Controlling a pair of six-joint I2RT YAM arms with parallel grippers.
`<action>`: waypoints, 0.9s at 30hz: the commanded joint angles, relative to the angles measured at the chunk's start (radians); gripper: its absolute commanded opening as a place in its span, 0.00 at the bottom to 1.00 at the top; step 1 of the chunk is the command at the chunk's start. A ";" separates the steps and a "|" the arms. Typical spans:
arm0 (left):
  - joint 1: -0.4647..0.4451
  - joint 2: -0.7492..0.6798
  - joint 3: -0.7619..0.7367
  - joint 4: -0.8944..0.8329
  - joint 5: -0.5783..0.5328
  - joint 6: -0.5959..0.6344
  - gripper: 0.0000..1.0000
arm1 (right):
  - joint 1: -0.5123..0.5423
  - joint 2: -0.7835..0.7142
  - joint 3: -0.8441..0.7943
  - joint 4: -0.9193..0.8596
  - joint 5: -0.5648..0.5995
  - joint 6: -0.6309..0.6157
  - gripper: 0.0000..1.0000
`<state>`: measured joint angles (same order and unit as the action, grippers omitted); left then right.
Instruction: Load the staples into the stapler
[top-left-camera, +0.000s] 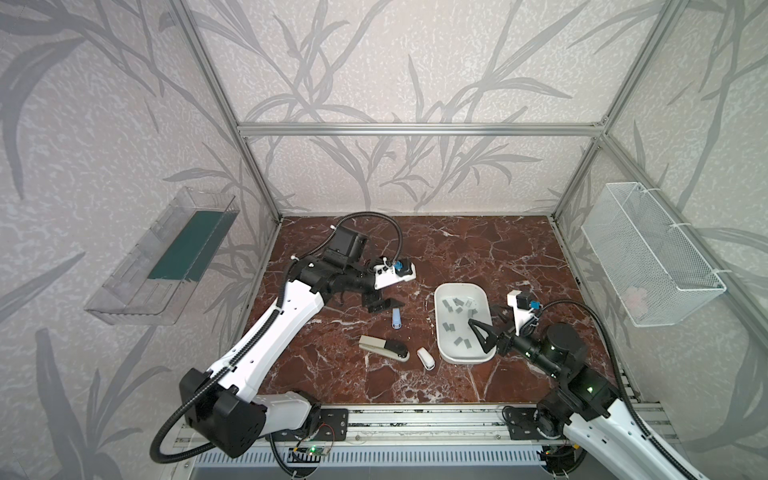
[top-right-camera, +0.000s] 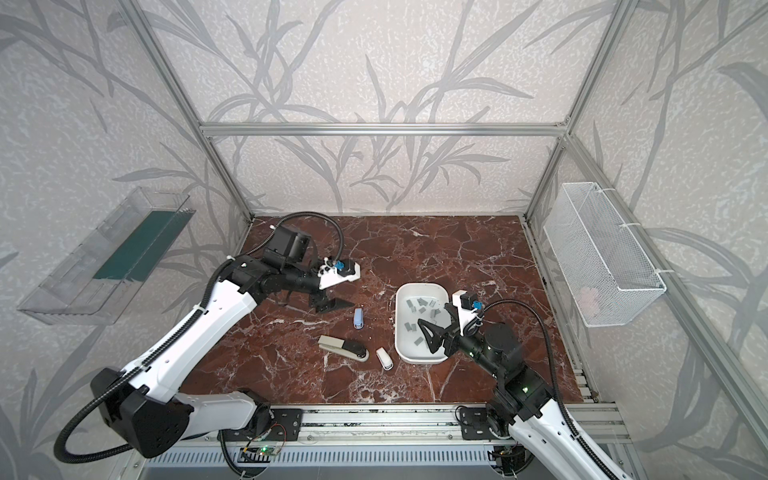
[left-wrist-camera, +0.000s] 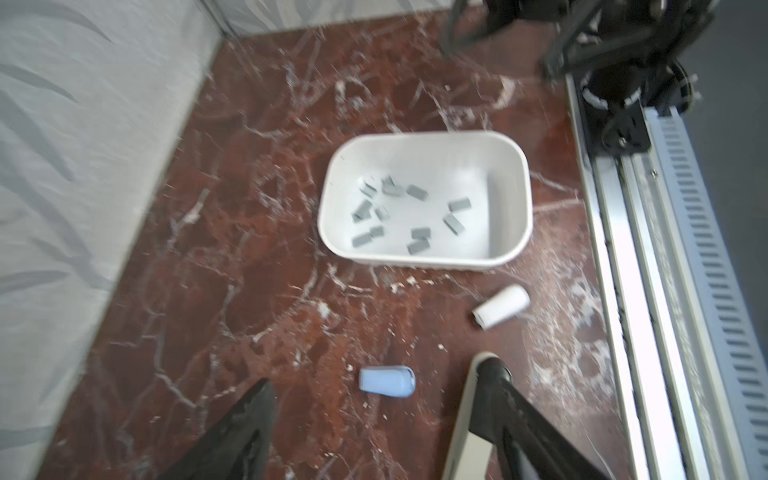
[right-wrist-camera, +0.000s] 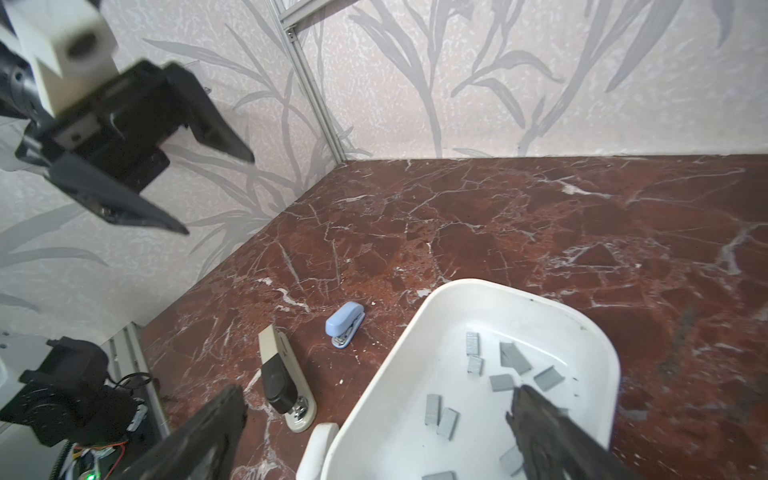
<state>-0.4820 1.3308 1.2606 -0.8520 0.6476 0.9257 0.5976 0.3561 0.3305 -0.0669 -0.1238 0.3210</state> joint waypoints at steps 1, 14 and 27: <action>-0.057 0.090 -0.070 -0.150 -0.071 0.172 0.80 | 0.005 -0.040 -0.048 -0.059 0.193 -0.032 0.99; -0.254 0.215 -0.209 0.028 -0.332 0.191 0.75 | 0.005 -0.129 -0.124 -0.034 0.219 -0.020 0.99; -0.305 0.400 -0.123 -0.066 -0.415 0.153 0.58 | 0.005 -0.179 -0.127 -0.070 0.194 -0.012 0.99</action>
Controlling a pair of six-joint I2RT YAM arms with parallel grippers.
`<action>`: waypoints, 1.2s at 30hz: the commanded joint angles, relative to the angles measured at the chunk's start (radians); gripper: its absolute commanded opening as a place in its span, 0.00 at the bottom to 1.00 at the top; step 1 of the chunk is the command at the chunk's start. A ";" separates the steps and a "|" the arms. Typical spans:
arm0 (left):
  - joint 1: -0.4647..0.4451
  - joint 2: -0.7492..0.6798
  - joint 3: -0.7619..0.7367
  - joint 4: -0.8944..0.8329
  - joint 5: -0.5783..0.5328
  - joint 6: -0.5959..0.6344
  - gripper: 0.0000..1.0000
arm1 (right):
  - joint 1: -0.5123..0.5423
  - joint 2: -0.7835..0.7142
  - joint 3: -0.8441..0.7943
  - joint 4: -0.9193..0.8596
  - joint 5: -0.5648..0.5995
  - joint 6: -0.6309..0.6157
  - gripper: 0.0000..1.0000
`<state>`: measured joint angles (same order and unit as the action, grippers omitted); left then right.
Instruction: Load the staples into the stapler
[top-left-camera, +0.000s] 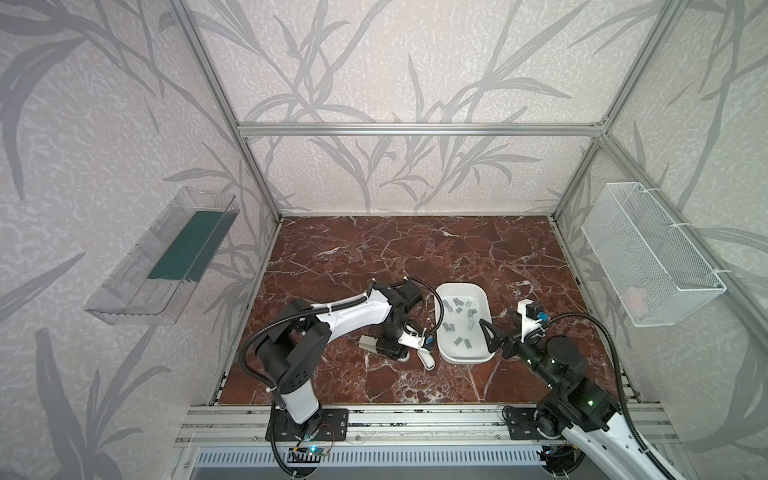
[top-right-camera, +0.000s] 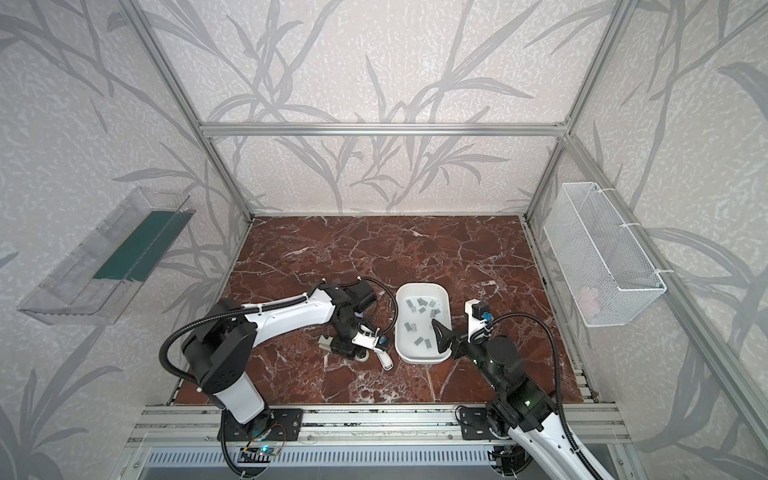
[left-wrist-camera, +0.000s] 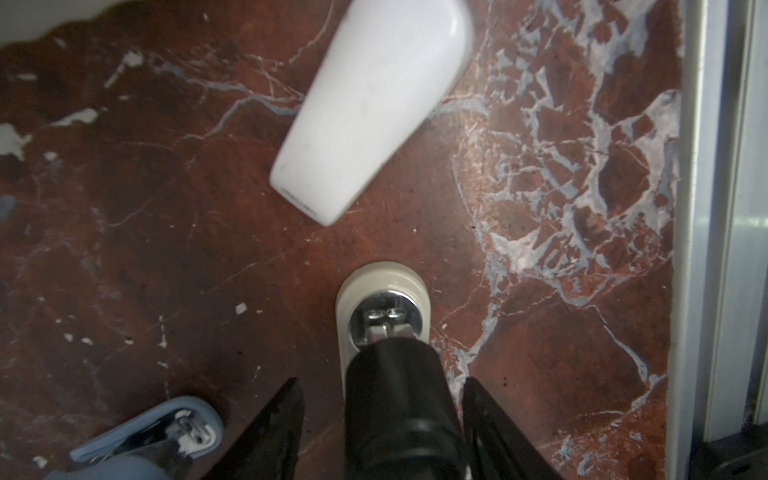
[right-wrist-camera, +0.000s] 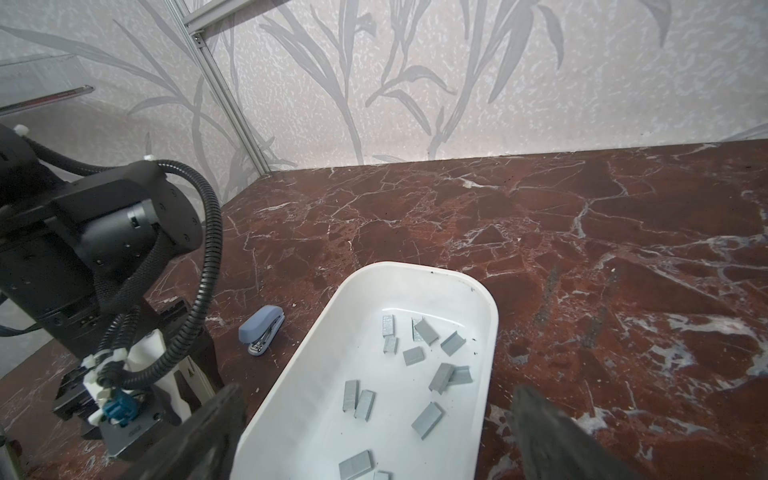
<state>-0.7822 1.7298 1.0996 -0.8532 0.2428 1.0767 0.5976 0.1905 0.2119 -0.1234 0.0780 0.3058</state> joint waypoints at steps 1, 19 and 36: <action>-0.006 -0.001 0.036 -0.064 -0.012 0.007 0.55 | 0.004 -0.014 -0.008 -0.013 -0.007 0.003 0.99; 0.108 -0.134 0.204 -0.247 0.194 0.125 0.00 | 0.009 0.083 0.026 0.129 -0.302 -0.007 0.91; 0.173 -0.372 0.219 -0.202 0.413 0.161 0.00 | 0.406 0.490 0.172 0.423 -0.183 -0.224 0.65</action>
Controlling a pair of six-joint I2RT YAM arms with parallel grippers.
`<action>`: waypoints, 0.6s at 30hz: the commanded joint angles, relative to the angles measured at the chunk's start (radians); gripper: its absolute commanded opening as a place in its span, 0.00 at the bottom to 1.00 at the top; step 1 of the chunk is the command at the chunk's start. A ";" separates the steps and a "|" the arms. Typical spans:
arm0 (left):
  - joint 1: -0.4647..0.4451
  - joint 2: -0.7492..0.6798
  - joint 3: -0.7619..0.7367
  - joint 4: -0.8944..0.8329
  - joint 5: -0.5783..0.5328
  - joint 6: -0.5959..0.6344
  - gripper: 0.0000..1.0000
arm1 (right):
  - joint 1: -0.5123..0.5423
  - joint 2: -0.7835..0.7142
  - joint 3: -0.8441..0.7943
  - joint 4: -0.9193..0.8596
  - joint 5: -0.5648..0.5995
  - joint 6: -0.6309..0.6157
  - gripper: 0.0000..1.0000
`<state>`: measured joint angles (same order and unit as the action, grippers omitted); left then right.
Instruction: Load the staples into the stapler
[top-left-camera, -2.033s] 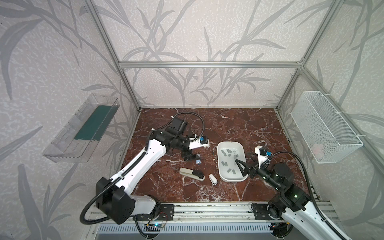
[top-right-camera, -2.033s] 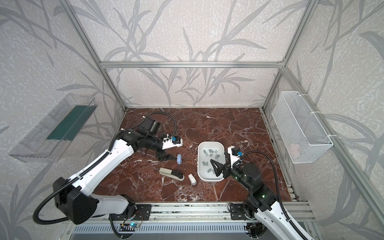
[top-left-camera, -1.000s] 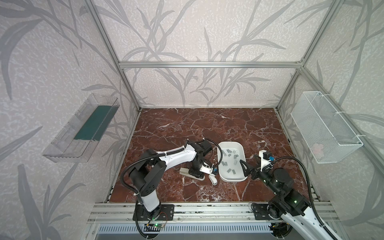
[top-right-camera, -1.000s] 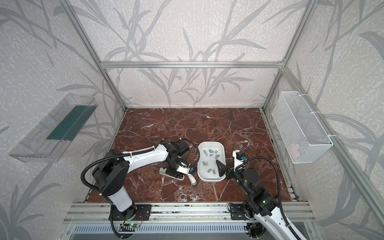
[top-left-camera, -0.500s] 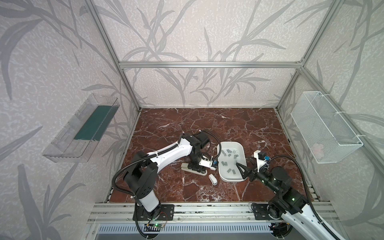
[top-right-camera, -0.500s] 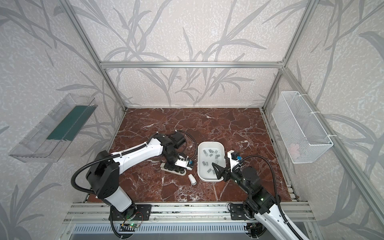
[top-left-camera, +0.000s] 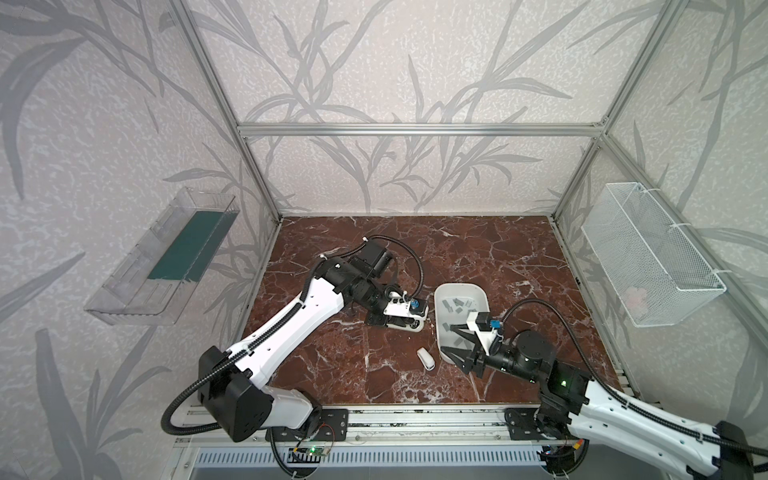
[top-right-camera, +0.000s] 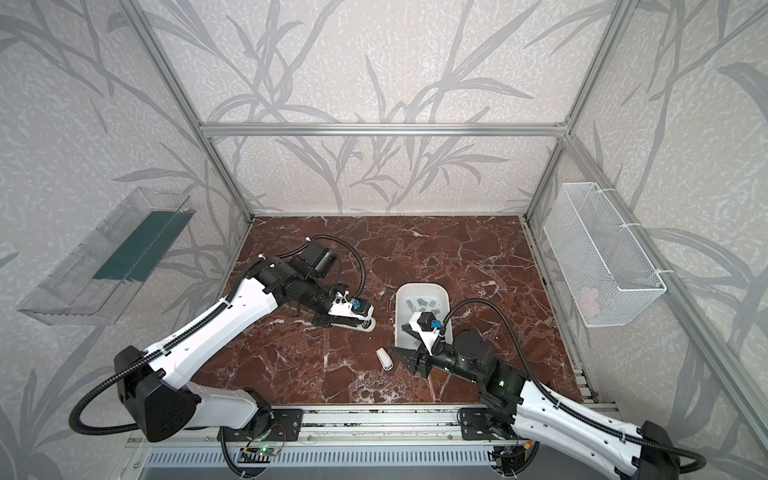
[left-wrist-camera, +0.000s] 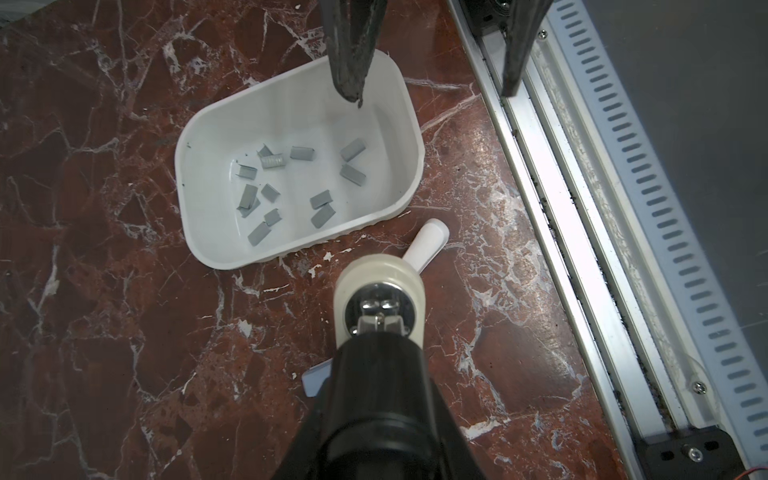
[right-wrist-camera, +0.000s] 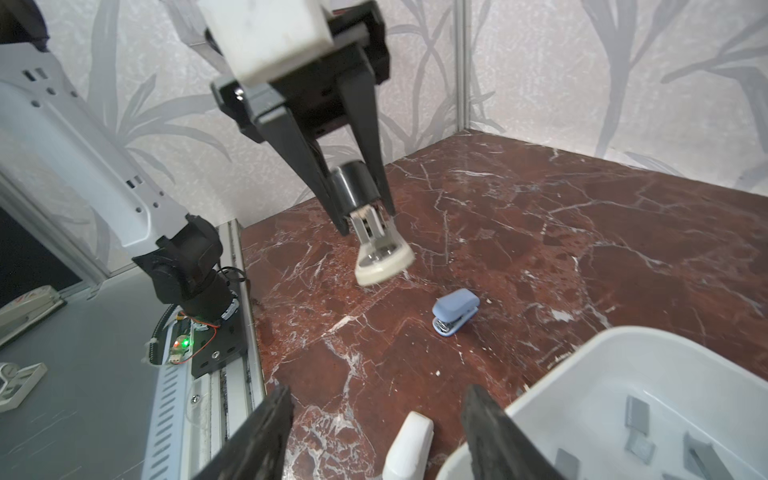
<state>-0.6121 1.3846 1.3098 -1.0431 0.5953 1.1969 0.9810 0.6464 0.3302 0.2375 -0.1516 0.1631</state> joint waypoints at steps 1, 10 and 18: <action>0.004 -0.028 0.011 -0.018 0.062 0.042 0.00 | 0.025 0.055 0.069 0.055 0.045 -0.087 0.65; 0.002 0.009 0.029 -0.077 0.109 0.057 0.00 | 0.079 0.207 0.169 0.061 0.057 -0.148 0.65; 0.004 0.020 0.055 -0.111 0.208 0.080 0.00 | 0.079 0.275 0.185 0.124 0.064 -0.175 0.58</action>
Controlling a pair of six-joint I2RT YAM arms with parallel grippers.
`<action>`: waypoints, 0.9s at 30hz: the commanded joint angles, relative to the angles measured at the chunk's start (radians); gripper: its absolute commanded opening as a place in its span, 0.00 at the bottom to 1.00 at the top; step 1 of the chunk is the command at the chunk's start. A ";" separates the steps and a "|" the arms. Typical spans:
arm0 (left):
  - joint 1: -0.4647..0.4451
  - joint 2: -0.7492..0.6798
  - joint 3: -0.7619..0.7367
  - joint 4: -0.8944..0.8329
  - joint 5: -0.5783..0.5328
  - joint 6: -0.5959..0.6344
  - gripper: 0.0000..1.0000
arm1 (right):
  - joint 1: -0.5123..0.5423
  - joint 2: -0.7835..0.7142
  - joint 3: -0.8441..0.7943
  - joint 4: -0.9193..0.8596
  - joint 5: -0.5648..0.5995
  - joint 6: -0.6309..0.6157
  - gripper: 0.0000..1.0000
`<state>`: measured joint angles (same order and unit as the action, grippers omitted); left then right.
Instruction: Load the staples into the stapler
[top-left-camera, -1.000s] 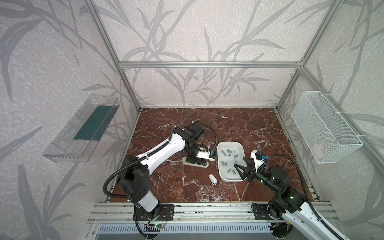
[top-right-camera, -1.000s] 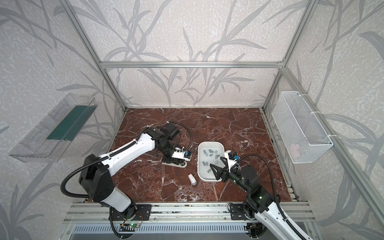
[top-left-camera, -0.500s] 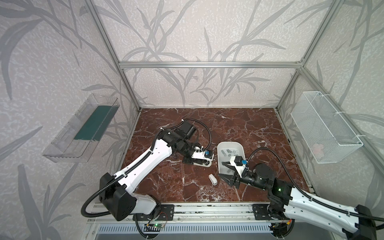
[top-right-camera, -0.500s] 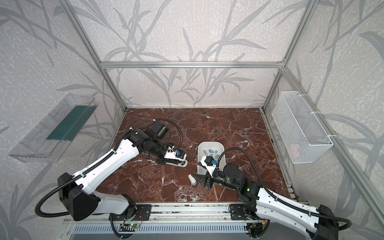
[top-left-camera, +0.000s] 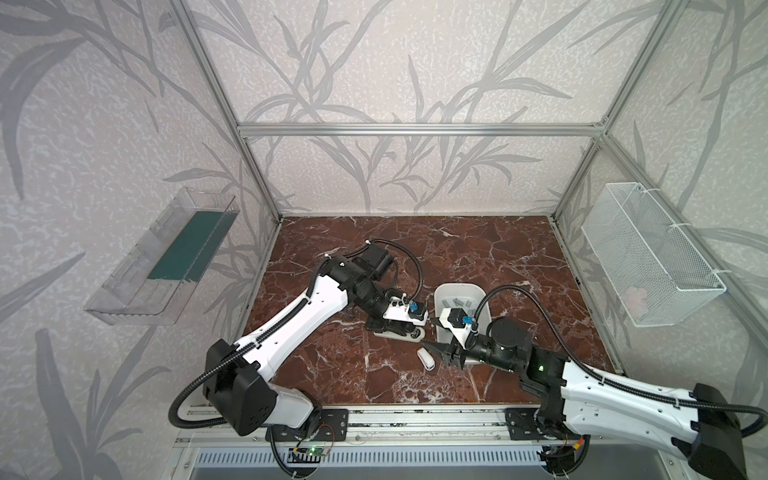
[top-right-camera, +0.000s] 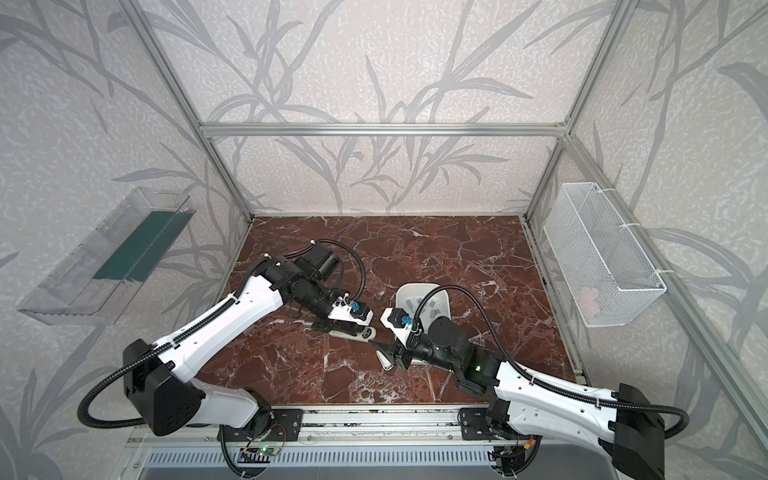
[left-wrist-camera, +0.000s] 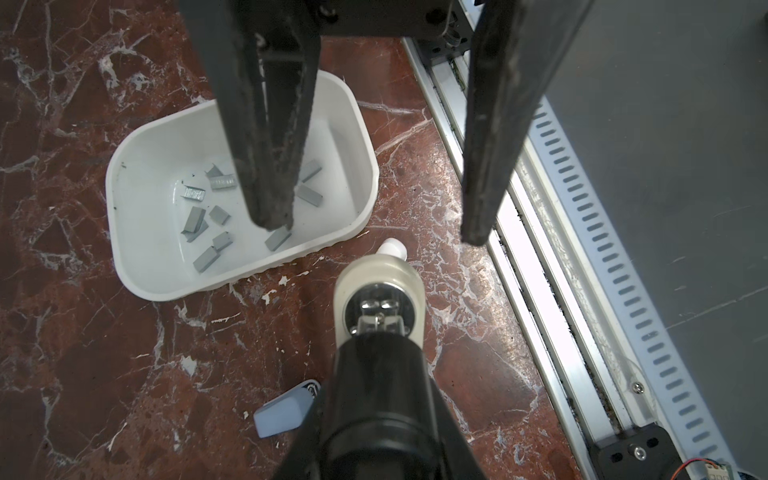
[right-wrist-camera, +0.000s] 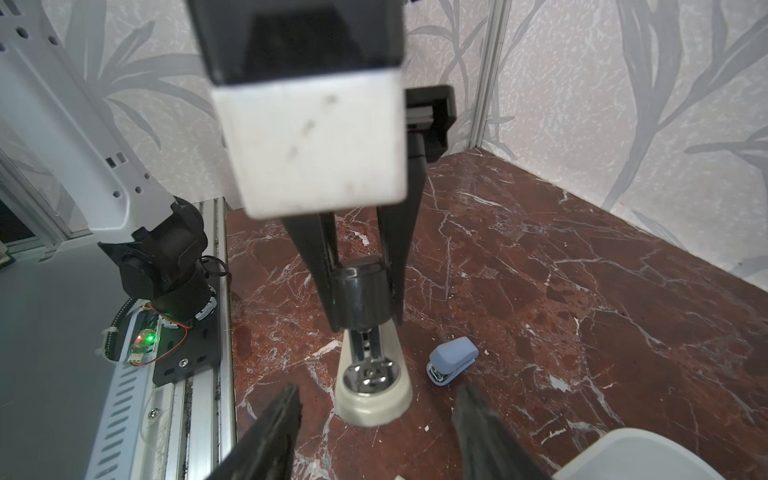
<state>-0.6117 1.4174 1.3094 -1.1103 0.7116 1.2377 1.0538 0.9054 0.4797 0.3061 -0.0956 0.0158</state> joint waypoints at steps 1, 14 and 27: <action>0.003 -0.013 0.054 -0.044 0.095 0.040 0.00 | 0.006 0.026 0.039 0.058 0.008 -0.036 0.56; 0.005 0.011 0.067 -0.041 0.146 0.042 0.00 | 0.005 0.086 0.044 0.120 -0.021 -0.058 0.50; 0.007 0.002 0.067 -0.031 0.188 0.049 0.00 | 0.006 0.130 0.053 0.145 -0.026 -0.026 0.35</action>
<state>-0.6067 1.4349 1.3384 -1.1236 0.8135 1.2587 1.0546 1.0344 0.5117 0.4225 -0.1238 -0.0158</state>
